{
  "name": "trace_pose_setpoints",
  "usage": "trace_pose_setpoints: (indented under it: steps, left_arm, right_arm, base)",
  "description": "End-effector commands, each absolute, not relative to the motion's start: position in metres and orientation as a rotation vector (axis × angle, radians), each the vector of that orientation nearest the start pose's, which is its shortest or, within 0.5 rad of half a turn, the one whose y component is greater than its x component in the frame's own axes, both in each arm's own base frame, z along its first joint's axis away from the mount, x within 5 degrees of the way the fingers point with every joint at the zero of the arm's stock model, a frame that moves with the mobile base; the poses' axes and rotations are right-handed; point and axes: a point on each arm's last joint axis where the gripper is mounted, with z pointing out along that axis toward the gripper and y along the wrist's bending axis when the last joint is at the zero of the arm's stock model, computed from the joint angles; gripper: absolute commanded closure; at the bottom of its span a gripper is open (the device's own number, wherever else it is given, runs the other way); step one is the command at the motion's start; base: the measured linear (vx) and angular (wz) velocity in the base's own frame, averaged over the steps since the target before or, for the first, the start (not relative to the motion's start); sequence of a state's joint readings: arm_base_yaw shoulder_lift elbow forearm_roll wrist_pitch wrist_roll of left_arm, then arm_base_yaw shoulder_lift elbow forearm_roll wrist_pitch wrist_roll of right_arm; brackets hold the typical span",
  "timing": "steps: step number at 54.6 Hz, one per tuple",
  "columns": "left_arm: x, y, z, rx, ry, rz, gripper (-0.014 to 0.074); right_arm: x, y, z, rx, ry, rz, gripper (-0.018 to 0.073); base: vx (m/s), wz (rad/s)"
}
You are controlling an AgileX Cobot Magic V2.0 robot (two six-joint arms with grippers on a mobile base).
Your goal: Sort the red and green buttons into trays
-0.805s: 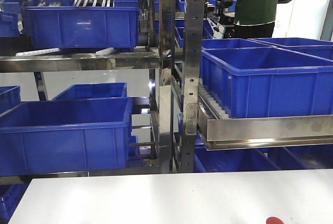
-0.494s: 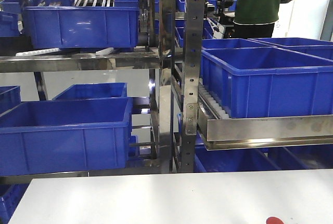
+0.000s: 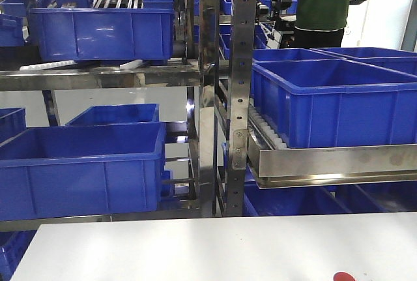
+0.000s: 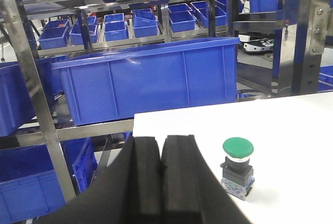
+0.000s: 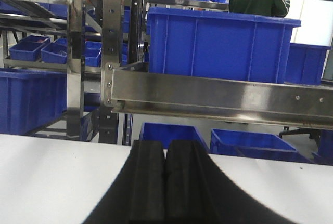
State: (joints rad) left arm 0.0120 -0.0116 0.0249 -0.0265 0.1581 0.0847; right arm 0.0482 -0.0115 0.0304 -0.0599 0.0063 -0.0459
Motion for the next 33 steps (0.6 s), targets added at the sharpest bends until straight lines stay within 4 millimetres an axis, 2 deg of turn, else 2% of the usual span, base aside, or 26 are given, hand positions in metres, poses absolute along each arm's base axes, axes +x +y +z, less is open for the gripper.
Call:
trace_pose_setpoints:
  steps: [1,11,20,29,33]
  left_arm:
    - [0.056,0.000,0.207,0.036,1.549,0.046,0.0602]
    - [0.056,0.000,0.207,0.036,1.548,0.046,0.0602]
    - [0.056,0.000,0.207,0.036,1.548,0.046,0.0602]
    - [0.056,0.000,0.209,0.037,1.533,0.048,0.0602]
    - [0.055,0.000,0.220,0.066,1.417,0.089,0.0602]
  right_arm:
    - [0.056,0.003,0.210,-0.123,1.404,-0.059,0.0567]
    - [0.055,0.003,0.215,-0.119,1.353,-0.055,0.0567]
    - [0.052,0.002,0.225,-0.018,1.253,0.053,0.0567]
    - [0.045,0.002,0.252,-0.003,1.167,0.066,0.0567]
    - [0.040,0.002,0.272,-0.016,1.139,0.050,0.0567]
  base:
    - [0.00,0.00]
    - [0.00,0.00]
    - [0.00,0.00]
    - [0.00,0.00]
    - [0.00,0.00]
